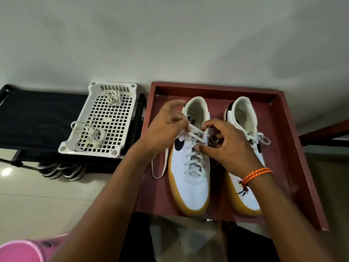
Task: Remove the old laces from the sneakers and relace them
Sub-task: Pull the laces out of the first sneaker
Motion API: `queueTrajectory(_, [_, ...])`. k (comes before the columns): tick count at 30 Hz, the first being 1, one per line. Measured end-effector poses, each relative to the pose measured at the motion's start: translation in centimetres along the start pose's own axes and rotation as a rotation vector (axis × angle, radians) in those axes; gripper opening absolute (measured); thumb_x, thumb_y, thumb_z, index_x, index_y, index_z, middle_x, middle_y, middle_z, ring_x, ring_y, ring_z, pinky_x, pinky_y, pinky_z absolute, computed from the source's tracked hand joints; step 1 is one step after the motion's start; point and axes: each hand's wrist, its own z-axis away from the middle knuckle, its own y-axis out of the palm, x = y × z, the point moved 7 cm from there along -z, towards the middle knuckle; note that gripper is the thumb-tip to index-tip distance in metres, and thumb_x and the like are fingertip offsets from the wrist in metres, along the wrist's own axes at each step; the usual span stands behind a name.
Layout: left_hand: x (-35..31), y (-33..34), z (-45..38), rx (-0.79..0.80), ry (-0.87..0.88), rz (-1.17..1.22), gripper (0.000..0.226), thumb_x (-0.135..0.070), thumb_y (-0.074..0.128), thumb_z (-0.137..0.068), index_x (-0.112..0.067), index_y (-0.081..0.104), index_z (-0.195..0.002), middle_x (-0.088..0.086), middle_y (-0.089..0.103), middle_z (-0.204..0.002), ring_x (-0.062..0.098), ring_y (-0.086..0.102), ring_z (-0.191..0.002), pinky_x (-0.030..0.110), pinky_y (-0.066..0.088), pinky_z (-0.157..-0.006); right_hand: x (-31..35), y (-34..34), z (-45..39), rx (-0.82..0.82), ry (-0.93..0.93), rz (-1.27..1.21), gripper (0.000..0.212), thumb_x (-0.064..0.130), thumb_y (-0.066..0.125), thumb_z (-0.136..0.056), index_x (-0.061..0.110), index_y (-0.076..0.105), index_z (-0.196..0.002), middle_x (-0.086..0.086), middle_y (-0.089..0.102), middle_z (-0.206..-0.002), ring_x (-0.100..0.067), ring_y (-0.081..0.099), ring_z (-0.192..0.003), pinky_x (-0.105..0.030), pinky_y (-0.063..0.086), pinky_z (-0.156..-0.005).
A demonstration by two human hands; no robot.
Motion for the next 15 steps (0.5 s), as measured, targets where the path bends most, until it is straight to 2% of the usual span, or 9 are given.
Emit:
queueTrajectory(2, [0.2,-0.6,-0.1,-0.096,-0.053,-0.041,0.017,-0.012,0.061,-0.098,-0.009,0.076,-0.091,-0.021,0.058,-0.133,-0.002,0.062,-0.113,0.034,0.049,-0.105,0.0,0.1,-0.1,-0.015,-0.009,-0.01,0.047,0.042,0.092,-0.075,0.041,0.063,-0.111,0.013,0.063,-0.109,-0.009,0.064,-0.1,-0.038,0.058,-0.085])
queueTrajectory(4, [-0.1,-0.8,-0.3,-0.195,0.033,-0.265,0.021,-0.019,0.06,-0.102,-0.014,0.075,-0.088,-0.012,0.053,-0.135,-0.004,0.057,-0.112,0.027,0.049,-0.097,0.1,0.4,-0.1,-0.02,-0.014,-0.027,0.046,0.039,0.092,-0.076,0.039,0.062,-0.112,0.011,0.064,-0.106,-0.008,0.065,-0.095,-0.032,0.057,-0.081])
queueTrajectory(5, [-0.5,-0.8,-0.2,-0.231,0.098,-0.338,0.017,-0.024,0.06,-0.102,-0.02,0.073,-0.091,-0.009,0.052,-0.135,-0.003,0.056,-0.114,0.027,0.049,-0.096,0.1,0.6,0.0,-0.021,-0.014,-0.044,0.046,0.037,0.092,-0.077,0.038,0.062,-0.112,0.01,0.064,-0.105,-0.005,0.065,-0.092,-0.024,0.055,-0.078])
queueTrajectory(7, [-0.9,-0.6,-0.2,-0.241,0.19,-0.428,0.017,-0.038,0.058,-0.101,-0.03,0.073,-0.099,-0.009,0.048,-0.146,0.008,0.051,-0.13,0.039,0.047,-0.105,0.2,0.7,0.1,-0.025,-0.014,-0.066,0.045,0.035,0.092,-0.079,0.036,0.063,-0.113,0.009,0.065,-0.106,0.0,0.064,-0.091,-0.009,0.048,-0.074])
queueTrajectory(9, [-0.6,0.6,0.0,-0.151,0.22,-0.601,0.026,-0.05,0.055,-0.101,-0.035,0.077,-0.107,-0.009,0.034,-0.165,0.023,0.033,-0.151,0.054,0.036,-0.117,0.3,0.6,0.1,-0.03,-0.016,-0.077,0.046,0.033,0.092,-0.079,0.036,0.064,-0.116,0.009,0.065,-0.107,0.002,0.064,-0.092,-0.006,0.047,-0.075])
queueTrajectory(11, [-0.5,2.0,0.4,-0.088,0.232,-0.681,0.021,-0.046,0.064,-0.101,-0.032,0.079,-0.107,-0.01,0.021,-0.173,0.028,0.02,-0.157,0.062,0.029,-0.121,0.3,0.6,0.0,-0.025,-0.013,-0.083,0.046,0.03,0.091,-0.079,0.037,0.065,-0.117,0.008,0.066,-0.108,0.0,0.066,-0.09,-0.01,0.052,-0.075])
queueTrajectory(13, [-1.0,2.3,0.6,-0.092,0.269,-0.661,0.009,-0.036,0.072,-0.098,-0.03,0.079,-0.097,-0.011,0.017,-0.175,0.028,0.022,-0.157,0.064,0.03,-0.119,0.2,0.6,0.0,-0.015,-0.006,-0.077,0.047,0.031,0.091,-0.079,0.037,0.065,-0.117,0.008,0.066,-0.108,0.0,0.067,-0.089,-0.011,0.053,-0.074])
queueTrajectory(14, [-1.1,2.0,0.4,-0.105,0.289,-0.624,0.008,-0.031,0.072,-0.097,-0.033,0.078,-0.091,-0.011,0.018,-0.174,0.028,0.025,-0.155,0.062,0.032,-0.118,0.2,0.6,0.0,-0.01,-0.002,-0.078,0.048,0.033,0.092,-0.079,0.037,0.065,-0.118,0.009,0.065,-0.108,0.0,0.066,-0.088,-0.011,0.053,-0.074])
queueTrajectory(15, [-1.3,1.5,0.2,-0.119,0.285,-0.551,0.016,-0.027,0.072,-0.096,-0.038,0.075,-0.085,-0.01,0.019,-0.173,0.028,0.03,-0.153,0.059,0.035,-0.118,0.1,0.6,0.0,-0.008,0.003,-0.074,0.048,0.036,0.092,-0.078,0.038,0.065,-0.118,0.009,0.064,-0.107,0.0,0.066,-0.087,-0.013,0.054,-0.073])
